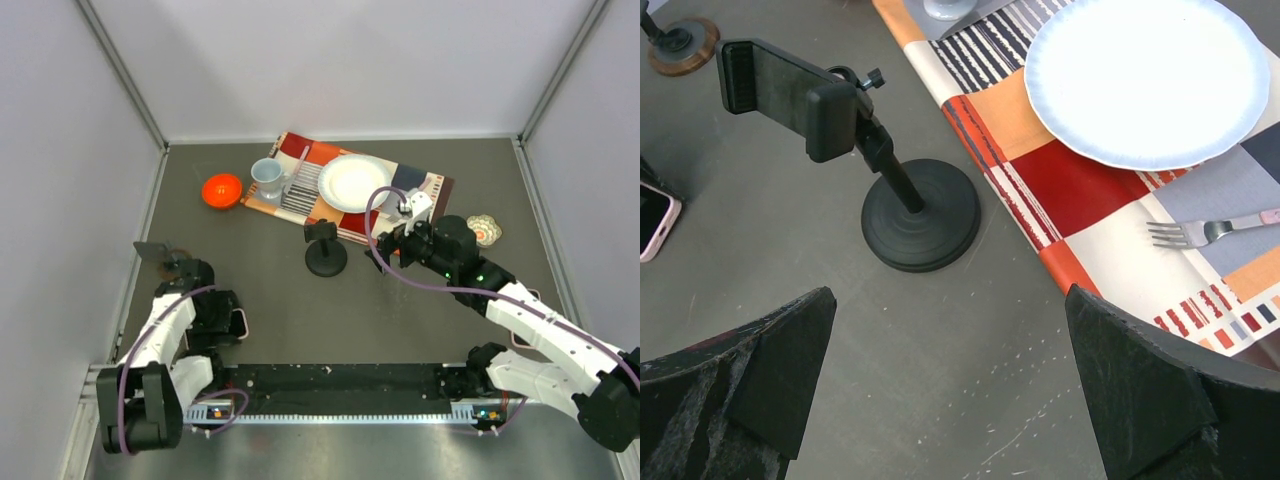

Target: Place the phone on the phone stand

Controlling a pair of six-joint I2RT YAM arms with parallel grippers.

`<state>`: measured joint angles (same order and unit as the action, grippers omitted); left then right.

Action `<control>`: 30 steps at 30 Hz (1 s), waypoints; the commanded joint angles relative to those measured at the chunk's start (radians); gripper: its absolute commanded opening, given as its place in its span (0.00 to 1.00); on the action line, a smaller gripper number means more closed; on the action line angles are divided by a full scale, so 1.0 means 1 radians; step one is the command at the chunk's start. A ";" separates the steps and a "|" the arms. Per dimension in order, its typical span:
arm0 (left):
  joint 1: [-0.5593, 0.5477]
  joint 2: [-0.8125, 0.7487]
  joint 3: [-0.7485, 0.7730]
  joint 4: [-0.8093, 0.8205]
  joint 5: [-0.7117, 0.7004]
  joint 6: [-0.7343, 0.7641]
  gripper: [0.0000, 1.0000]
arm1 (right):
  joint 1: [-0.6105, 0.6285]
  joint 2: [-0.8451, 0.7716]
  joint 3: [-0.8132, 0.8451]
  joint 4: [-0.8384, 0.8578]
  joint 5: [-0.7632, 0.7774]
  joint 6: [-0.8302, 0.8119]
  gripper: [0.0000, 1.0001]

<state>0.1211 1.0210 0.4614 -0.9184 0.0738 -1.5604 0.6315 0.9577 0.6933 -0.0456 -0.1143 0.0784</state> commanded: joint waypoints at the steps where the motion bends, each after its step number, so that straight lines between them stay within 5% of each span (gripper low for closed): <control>1: -0.116 -0.059 -0.017 0.012 0.031 -0.041 0.00 | -0.009 -0.013 -0.003 0.038 0.013 -0.008 0.99; 8: -0.521 0.028 0.083 0.026 -0.066 -0.112 0.00 | -0.007 -0.001 -0.006 0.038 0.008 -0.002 0.99; 19: -0.996 0.315 0.381 0.153 -0.396 0.134 0.00 | -0.009 -0.046 -0.008 -0.074 -0.031 0.191 0.99; 29: -1.061 0.376 0.303 0.314 -0.322 0.232 0.00 | -0.009 -0.129 -0.052 -0.103 -0.107 0.305 0.99; 30: -1.063 0.364 0.295 0.319 -0.324 0.246 0.22 | -0.007 -0.128 -0.051 -0.106 -0.104 0.307 0.99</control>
<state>-0.9417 1.3876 0.7803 -0.6716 -0.2451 -1.3926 0.6304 0.8444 0.6342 -0.1551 -0.2031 0.3435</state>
